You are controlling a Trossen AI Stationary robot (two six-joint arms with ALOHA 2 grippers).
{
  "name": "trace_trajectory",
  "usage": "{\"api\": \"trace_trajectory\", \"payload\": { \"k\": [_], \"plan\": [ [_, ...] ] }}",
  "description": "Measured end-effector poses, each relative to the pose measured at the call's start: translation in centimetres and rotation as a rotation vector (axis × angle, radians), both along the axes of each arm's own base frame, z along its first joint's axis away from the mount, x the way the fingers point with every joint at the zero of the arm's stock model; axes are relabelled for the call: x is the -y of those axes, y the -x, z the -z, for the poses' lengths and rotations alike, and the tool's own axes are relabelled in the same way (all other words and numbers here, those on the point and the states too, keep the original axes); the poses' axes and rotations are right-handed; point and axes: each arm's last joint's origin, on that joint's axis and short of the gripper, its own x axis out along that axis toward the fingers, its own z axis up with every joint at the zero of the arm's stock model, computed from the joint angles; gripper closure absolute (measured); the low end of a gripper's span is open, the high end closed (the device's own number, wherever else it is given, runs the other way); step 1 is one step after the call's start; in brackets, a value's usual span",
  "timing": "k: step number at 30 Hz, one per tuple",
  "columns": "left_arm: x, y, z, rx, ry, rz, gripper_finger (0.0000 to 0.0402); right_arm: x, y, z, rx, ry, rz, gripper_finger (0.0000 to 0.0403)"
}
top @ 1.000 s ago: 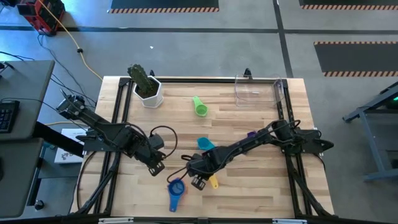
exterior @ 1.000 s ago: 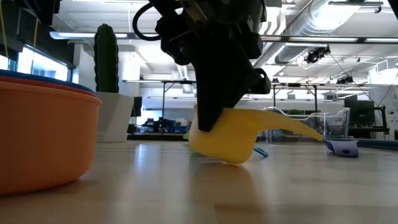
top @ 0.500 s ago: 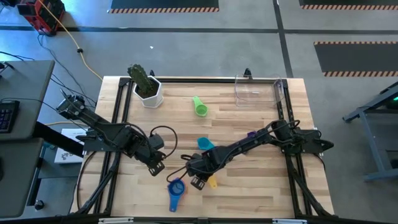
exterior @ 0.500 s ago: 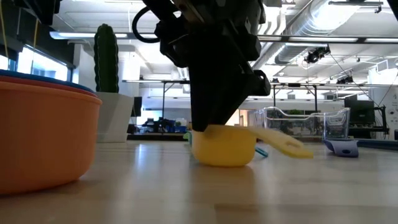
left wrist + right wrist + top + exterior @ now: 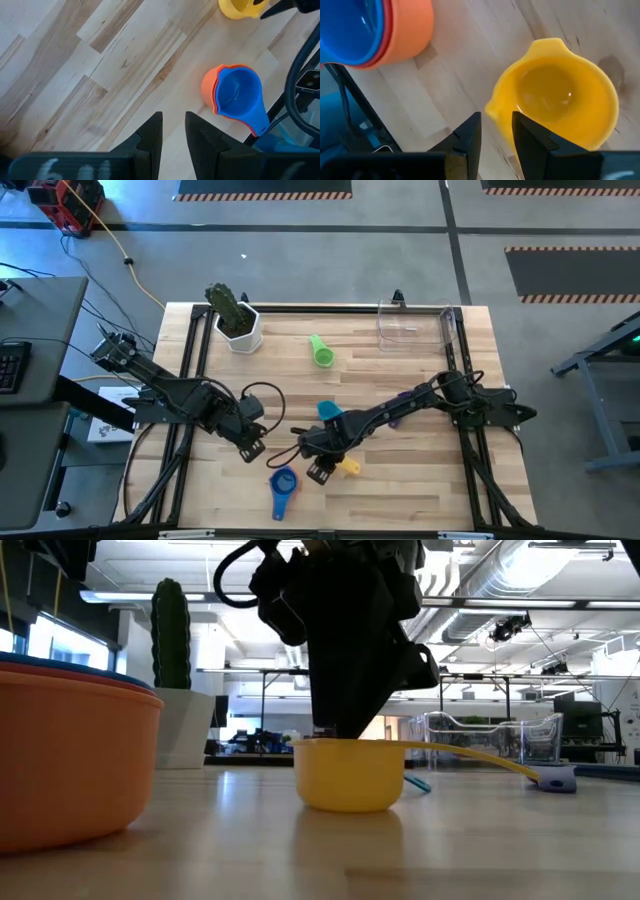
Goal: Nest measuring cups in basket
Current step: Stack the yellow measuring cup on the blue measuring cup
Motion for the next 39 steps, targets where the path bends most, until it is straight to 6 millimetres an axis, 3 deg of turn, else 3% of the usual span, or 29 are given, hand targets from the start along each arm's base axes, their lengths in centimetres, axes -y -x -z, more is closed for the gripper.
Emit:
{"api": "trace_trajectory", "payload": {
  "k": [6,16,26,32,39],
  "plan": [
    [0.0,-0.1,0.0,0.009,0.001,-0.051,0.0328,0.3,0.5,-1.6,0.024,0.033,0.013,0.0302],
    [0.2,-1.1,-0.4,0.157,0.005,-0.164,0.0328,1.9,3.6,-8.4,0.120,0.170,0.061,0.0302],
    [-0.7,-3.3,-0.5,0.282,-0.006,-0.194,0.0328,3.2,6.5,-13.7,0.243,0.240,0.136,0.0302],
    [-1.6,-5.1,-0.4,0.345,-0.043,-0.135,0.0328,3.8,7.9,-15.9,0.310,0.269,0.172,0.0302],
    [-2.6,-7.2,-0.2,0.423,-0.054,-0.070,0.0328,4.1,8.5,-16.7,0.329,0.287,0.195,0.0302]
  ]
}}
